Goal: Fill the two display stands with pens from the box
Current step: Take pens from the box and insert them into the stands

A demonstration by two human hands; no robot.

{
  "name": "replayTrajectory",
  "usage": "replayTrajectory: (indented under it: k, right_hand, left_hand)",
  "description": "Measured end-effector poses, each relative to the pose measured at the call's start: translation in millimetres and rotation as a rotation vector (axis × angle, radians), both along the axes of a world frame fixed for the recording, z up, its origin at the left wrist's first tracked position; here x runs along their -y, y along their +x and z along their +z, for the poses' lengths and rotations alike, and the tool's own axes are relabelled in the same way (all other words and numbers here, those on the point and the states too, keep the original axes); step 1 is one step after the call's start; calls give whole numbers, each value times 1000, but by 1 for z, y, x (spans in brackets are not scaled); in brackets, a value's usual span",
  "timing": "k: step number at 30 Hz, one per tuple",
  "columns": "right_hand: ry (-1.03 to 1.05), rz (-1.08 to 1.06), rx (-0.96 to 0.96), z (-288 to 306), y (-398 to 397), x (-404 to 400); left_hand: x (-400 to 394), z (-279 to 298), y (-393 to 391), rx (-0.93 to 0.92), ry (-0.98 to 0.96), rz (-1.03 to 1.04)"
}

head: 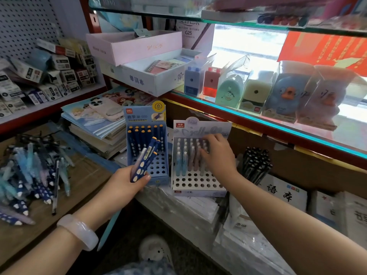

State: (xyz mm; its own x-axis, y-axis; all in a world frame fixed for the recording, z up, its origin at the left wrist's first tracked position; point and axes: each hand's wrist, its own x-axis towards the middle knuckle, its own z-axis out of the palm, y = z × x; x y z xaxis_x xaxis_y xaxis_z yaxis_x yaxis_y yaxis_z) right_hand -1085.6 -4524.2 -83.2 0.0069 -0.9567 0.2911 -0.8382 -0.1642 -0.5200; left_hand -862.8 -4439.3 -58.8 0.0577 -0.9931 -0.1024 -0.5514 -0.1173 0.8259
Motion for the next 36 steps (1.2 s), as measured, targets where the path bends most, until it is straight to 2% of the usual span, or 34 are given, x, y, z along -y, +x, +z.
replayTrajectory:
  k: [8,11,14,16,19,24,26,29,32,36]
  right_hand:
    - [-14,43,-123,-3,-4,-5]
    - [-96,42,-3,5,5,-11]
    - [-91,238,175,26,31,-23]
    - [-61,366,241,40,51,-34]
    - [-28,368,297,52,72,-43]
    - [312,311,499,59,78,-43]
    - [376,335,575,59,76,-43]
    - [448,452,533,63,68,-44]
    - [427,499,448,64,63,-43]
    - [404,518,583,63,60,-43]
  left_hand:
    - [-1,4,-2,-17,10,-17]
    - [0,6,-4,-18,-12,-30]
    - [3,6,-8,12,-20,-25]
    - [5,5,-12,99,-41,-7]
    - [4,5,-17,331,-122,63]
    - [-5,8,-17,539,-255,72]
    - [-8,10,-15,597,-274,66]
    - [-9,9,-11,632,-263,58]
    - [-8,7,-8,616,-261,45]
    - [-6,8,-9,543,-258,41]
